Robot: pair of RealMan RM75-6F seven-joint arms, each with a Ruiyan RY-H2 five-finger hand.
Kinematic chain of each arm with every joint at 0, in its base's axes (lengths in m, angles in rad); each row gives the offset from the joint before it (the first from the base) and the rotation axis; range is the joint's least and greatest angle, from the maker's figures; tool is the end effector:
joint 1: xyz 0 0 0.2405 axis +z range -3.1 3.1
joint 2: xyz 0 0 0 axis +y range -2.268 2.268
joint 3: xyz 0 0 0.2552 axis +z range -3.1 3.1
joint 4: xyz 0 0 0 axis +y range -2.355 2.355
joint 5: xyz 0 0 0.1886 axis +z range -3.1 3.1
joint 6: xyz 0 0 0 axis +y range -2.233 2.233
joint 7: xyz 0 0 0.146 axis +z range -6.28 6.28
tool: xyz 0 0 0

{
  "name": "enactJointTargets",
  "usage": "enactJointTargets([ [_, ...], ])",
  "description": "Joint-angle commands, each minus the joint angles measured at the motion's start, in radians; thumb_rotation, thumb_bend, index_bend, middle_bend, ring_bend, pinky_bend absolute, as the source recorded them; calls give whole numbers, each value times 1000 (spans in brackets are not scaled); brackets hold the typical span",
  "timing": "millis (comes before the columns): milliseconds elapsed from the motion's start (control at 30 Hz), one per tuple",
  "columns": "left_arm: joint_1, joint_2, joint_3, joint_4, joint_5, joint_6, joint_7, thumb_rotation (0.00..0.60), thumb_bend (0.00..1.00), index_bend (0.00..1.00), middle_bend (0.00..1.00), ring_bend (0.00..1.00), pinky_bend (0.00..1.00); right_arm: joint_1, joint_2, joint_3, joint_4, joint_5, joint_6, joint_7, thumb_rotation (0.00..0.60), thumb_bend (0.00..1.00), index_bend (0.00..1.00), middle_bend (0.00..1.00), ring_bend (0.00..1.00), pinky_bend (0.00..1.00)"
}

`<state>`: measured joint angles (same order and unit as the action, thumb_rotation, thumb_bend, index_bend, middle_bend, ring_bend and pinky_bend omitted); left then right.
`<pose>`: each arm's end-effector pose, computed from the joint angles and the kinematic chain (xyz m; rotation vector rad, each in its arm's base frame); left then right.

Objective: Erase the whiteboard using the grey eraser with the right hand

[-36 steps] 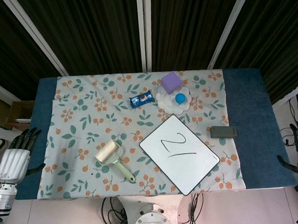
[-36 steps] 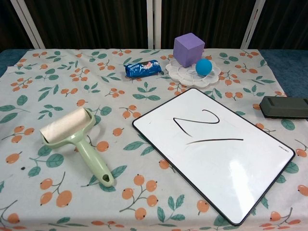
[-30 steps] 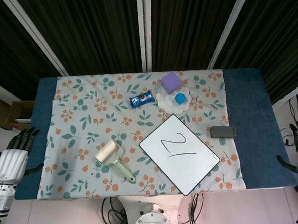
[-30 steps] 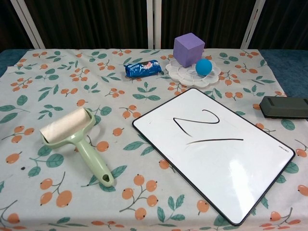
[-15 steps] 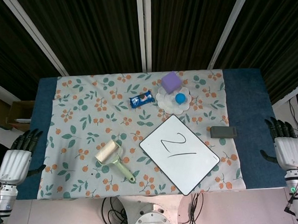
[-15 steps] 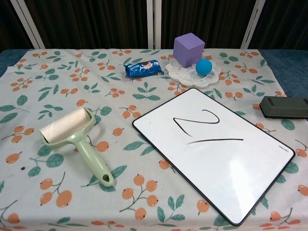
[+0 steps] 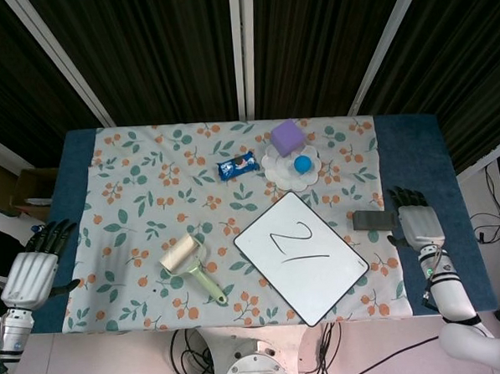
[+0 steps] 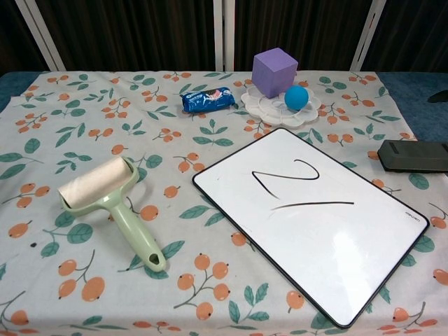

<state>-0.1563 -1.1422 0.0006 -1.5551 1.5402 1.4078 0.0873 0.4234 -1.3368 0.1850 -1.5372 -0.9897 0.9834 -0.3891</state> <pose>-0.3010 0.1931 0.1567 -1.5659 -0.8323 -0.8053 -0.2838 -0.2913 0.0800 1.5403 -1.1084 0.5934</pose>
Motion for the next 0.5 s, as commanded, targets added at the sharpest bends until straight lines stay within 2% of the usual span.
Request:
enactJointTargets([
  [33,0,2,-1,-3,-2,0,1,600,0,66,61,36,160,32,-48,6,37,34,-9,-28,600,150,1,63,14,16],
  [100,0,3,-1,-3,-6,-3,3,600,0,66,62,36,160,40,-67,8,45,52,-3,-39,600,162,26,105,48,49],
  [167,-1,3,0,-4,-10,-9,4,600,0,67,62,36,160,50,-84,8,53,70,5,-55,600,175,94,147,91,88],
  [367,-4,2,3,-5,-10,-19,2,600,0,68,62,36,160,66,-115,4,58,78,25,-65,600,180,245,163,116,98],
  [500,-4,1,3,-3,-10,-17,-1,600,0,67,62,36,160,73,-125,-4,64,81,29,-68,600,186,299,171,123,98],
])
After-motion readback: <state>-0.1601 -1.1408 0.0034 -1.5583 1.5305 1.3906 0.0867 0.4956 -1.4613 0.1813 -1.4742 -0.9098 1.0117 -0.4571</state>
